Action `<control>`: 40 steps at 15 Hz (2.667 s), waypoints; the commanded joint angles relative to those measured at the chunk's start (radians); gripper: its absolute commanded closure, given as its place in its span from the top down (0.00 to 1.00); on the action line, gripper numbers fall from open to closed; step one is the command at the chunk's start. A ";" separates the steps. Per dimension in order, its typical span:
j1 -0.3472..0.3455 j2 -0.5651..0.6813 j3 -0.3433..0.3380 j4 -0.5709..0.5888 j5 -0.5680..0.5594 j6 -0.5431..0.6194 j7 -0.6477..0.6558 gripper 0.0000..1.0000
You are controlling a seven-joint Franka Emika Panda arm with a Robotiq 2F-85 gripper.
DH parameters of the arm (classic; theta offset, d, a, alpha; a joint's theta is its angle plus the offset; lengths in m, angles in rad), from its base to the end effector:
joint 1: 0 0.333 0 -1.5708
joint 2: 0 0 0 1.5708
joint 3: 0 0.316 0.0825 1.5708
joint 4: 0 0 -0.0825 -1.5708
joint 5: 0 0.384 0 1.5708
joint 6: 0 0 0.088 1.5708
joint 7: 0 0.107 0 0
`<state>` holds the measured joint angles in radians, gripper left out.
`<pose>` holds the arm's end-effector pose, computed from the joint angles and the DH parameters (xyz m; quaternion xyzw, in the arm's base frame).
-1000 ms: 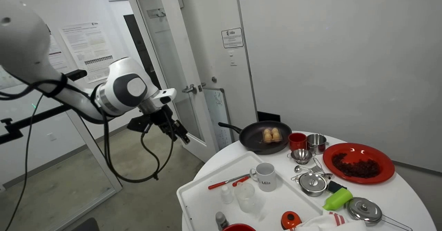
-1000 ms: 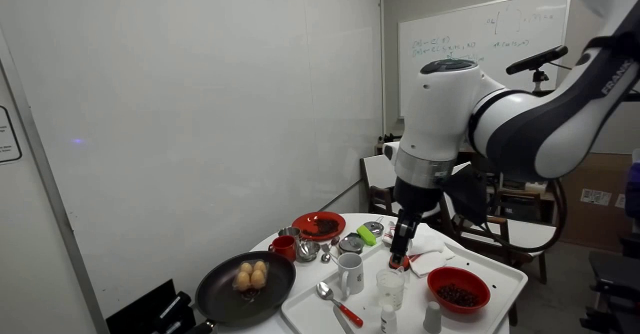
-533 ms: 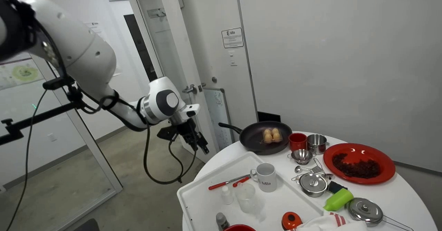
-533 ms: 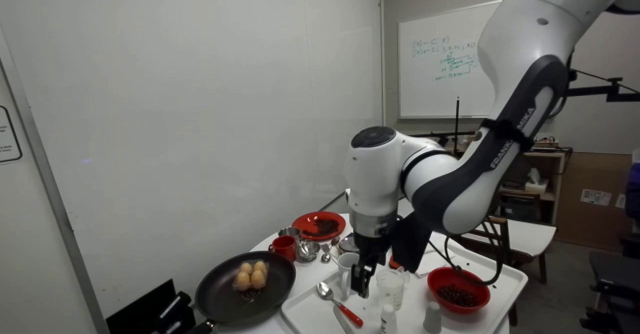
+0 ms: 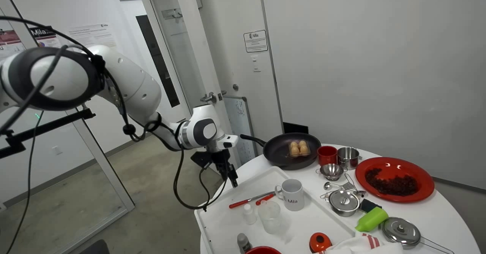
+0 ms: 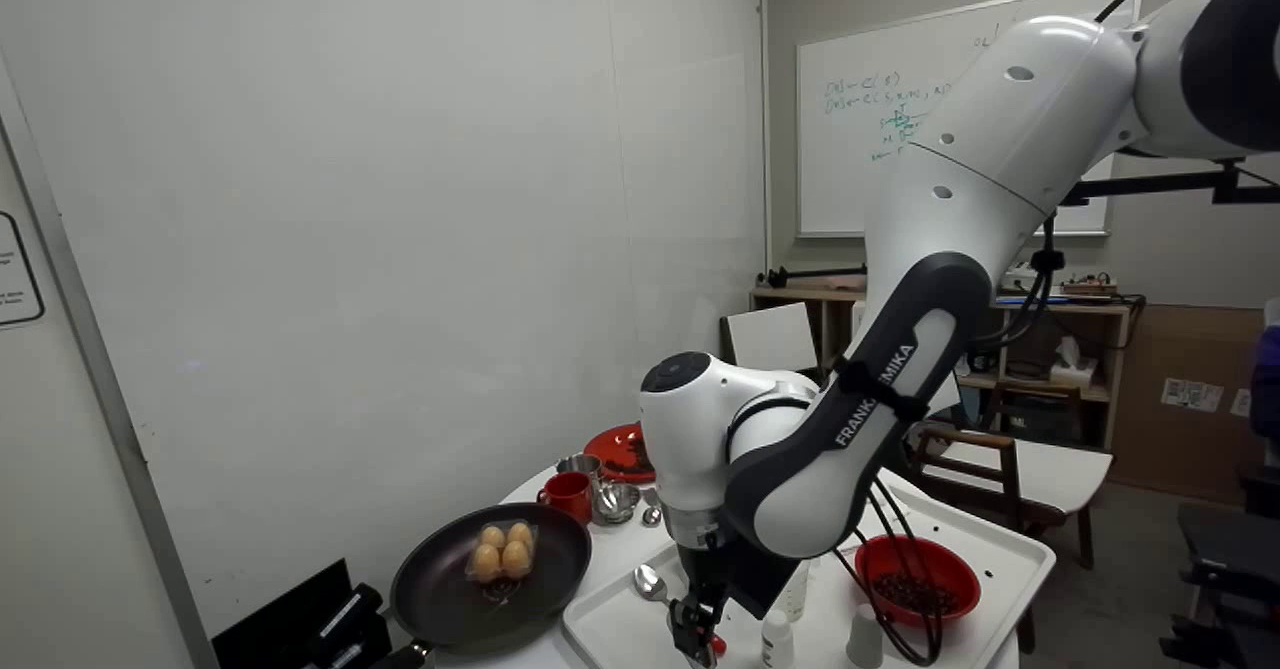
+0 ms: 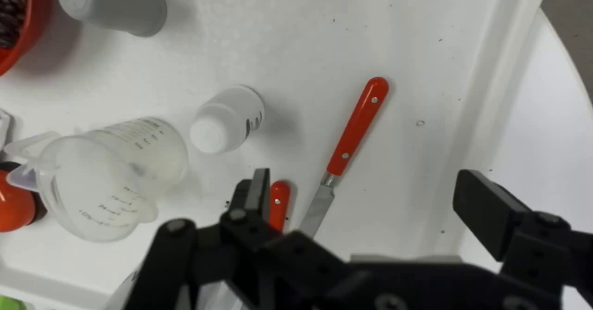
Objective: Pick the knife and put it in the cup
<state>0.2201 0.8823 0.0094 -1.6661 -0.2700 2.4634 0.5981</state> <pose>0.6408 0.1496 0.0837 0.9933 -0.0766 -0.0076 0.0866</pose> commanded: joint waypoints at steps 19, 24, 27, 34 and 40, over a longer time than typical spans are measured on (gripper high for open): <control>0.050 0.174 -0.106 0.106 0.300 0.016 0.116 1.00; 0.098 0.214 -0.138 0.130 0.299 0.087 0.150 1.00; 0.102 0.269 -0.141 0.176 0.300 0.074 0.159 1.00; 0.100 0.360 -0.172 0.257 0.301 0.050 0.187 0.79; 0.095 0.355 -0.163 0.269 0.303 0.050 0.189 0.36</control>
<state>0.3101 1.2123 -0.1514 -1.4373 0.0365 2.5234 0.7676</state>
